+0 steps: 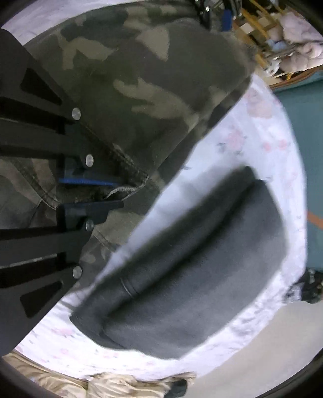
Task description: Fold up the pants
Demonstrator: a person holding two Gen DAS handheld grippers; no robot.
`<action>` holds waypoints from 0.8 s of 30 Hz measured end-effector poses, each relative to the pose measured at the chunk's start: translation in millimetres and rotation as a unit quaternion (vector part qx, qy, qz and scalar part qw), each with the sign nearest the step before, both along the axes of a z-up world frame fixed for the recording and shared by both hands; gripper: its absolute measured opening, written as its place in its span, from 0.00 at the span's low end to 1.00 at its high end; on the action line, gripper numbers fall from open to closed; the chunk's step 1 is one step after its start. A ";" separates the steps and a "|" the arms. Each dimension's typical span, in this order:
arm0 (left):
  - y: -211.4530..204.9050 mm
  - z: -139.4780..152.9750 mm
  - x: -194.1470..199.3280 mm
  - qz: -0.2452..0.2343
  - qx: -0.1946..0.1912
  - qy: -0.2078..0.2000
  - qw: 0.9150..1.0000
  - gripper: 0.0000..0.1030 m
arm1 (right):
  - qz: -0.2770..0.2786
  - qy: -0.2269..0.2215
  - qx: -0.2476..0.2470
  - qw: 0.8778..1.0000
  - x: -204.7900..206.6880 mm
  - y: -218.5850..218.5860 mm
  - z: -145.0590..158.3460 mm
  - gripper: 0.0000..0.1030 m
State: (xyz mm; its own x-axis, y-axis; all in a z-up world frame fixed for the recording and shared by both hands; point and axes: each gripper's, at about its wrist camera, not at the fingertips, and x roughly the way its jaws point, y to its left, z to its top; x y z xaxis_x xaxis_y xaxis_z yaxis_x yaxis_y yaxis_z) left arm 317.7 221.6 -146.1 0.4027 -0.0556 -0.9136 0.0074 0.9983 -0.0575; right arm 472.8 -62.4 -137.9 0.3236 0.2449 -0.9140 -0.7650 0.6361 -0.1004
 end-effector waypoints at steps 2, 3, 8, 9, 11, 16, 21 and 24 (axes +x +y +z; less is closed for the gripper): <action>2.0 4.0 -1.5 0.003 -0.010 -0.009 1.000 0.51 | -0.030 -0.018 0.021 0.999 13.4 -6.8 9.8 0.08; 0.8 3.6 -2.0 0.001 -0.008 -0.010 1.000 0.51 | -0.043 -0.026 0.023 0.999 19.5 -6.7 7.5 0.08; -12.6 -4.2 -3.5 -0.022 0.045 0.000 0.999 0.52 | -0.063 0.005 -0.016 0.998 29.2 16.5 -38.0 0.09; -16.0 -3.7 -3.6 -0.026 0.057 0.000 0.998 0.52 | -0.079 0.003 0.001 0.997 30.0 11.0 -32.8 0.10; -16.9 -0.8 -4.2 -0.025 0.056 -0.002 0.998 0.52 | -0.124 0.000 0.039 0.991 30.6 -10.9 -16.4 0.33; -12.3 5.2 -1.8 -0.010 0.030 -0.001 1.000 0.52 | -0.226 0.009 0.117 0.967 15.4 -106.9 9.3 0.52; -18.1 -8.8 6.1 -0.007 0.046 0.026 0.999 0.55 | -0.241 0.097 0.054 0.964 9.7 -149.7 -46.1 0.38; -18.7 -14.4 9.2 -0.008 0.046 0.039 0.998 0.56 | -0.272 0.014 0.011 0.962 23.9 -167.8 -54.4 0.07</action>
State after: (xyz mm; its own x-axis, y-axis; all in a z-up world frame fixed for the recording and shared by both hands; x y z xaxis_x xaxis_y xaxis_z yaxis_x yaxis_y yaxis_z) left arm 326.9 202.9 -160.5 0.3299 0.0236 -0.9437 0.0230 0.9992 0.0330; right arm 496.8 -230.2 -192.3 0.3841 0.0659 -0.9209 -0.3198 0.9452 -0.0657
